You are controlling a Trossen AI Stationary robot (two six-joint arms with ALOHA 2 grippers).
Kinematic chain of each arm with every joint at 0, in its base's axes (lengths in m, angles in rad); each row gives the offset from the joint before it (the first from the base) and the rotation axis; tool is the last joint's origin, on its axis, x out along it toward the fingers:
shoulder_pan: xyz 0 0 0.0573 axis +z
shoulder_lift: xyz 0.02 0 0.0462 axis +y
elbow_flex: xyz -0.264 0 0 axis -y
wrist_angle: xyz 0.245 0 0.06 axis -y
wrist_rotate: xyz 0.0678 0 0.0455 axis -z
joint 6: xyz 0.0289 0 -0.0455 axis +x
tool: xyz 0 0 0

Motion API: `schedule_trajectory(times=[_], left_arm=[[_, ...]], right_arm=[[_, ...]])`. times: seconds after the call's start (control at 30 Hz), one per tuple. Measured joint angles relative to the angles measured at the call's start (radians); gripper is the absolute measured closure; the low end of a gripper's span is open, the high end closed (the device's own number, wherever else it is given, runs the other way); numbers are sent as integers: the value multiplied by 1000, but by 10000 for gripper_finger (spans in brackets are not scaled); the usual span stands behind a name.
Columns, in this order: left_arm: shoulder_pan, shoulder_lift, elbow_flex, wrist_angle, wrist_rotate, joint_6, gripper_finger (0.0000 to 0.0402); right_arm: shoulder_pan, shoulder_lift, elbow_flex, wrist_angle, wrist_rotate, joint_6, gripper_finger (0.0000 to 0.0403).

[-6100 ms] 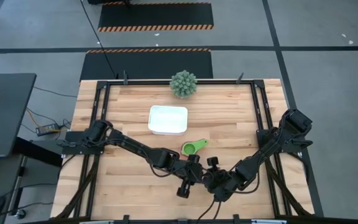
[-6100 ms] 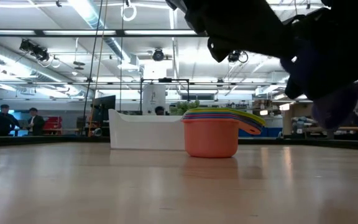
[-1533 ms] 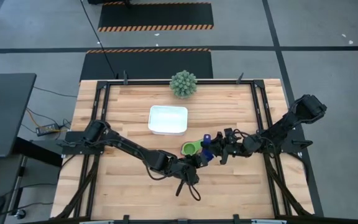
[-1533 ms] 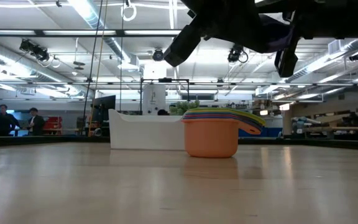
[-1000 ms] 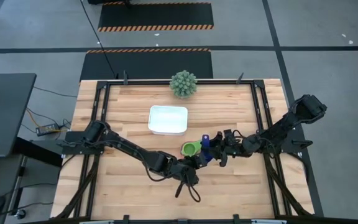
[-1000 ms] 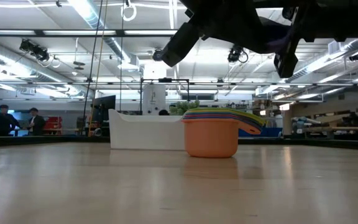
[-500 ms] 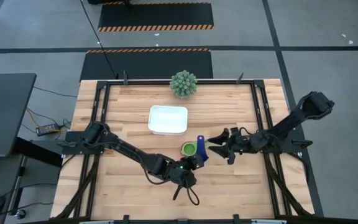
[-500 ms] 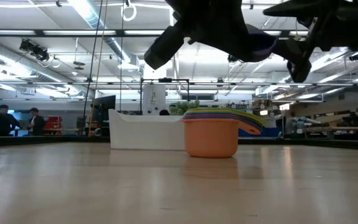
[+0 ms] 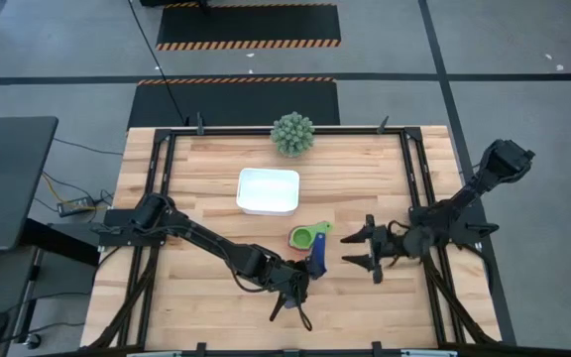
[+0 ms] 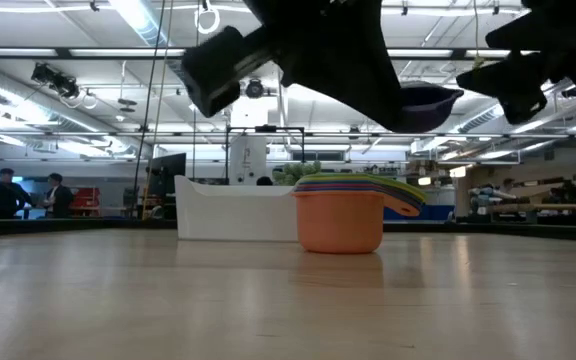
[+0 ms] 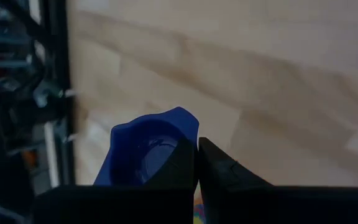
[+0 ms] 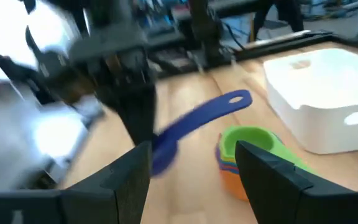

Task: Nest measuring cups in basket
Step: Stack the blue nesting cup on the green nesting cup

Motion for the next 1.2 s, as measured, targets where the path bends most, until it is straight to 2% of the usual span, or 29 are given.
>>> schedule_trajectory(times=[0.1,0.27,0.37,0.47,0.63,0.77,0.97,1.1,1.2], left_arm=[[0,-17,0,-3,61,-30,395],[2,-75,0,-39,107,-65,395],[9,-105,0,-95,114,-79,395],[26,-119,1,-165,142,-104,395],[52,-117,0,-203,244,-67,395],[95,-117,0,-205,388,-41,395],[151,-117,0,-185,574,27,395],[169,-117,0,-130,678,73,395],[193,-117,0,-115,713,89,395]], right_arm=[[38,-3,98,-206,67,-67,164],[83,1,235,-450,143,-291,164],[93,4,270,-540,196,-390,164],[94,4,277,-560,206,-396,165],[20,0,277,-578,54,-352,165],[-49,0,277,-584,-57,-355,165],[-134,0,282,-644,-291,-380,165],[-178,0,350,-811,-324,-365,165],[-191,0,383,-839,-324,-388,165]])
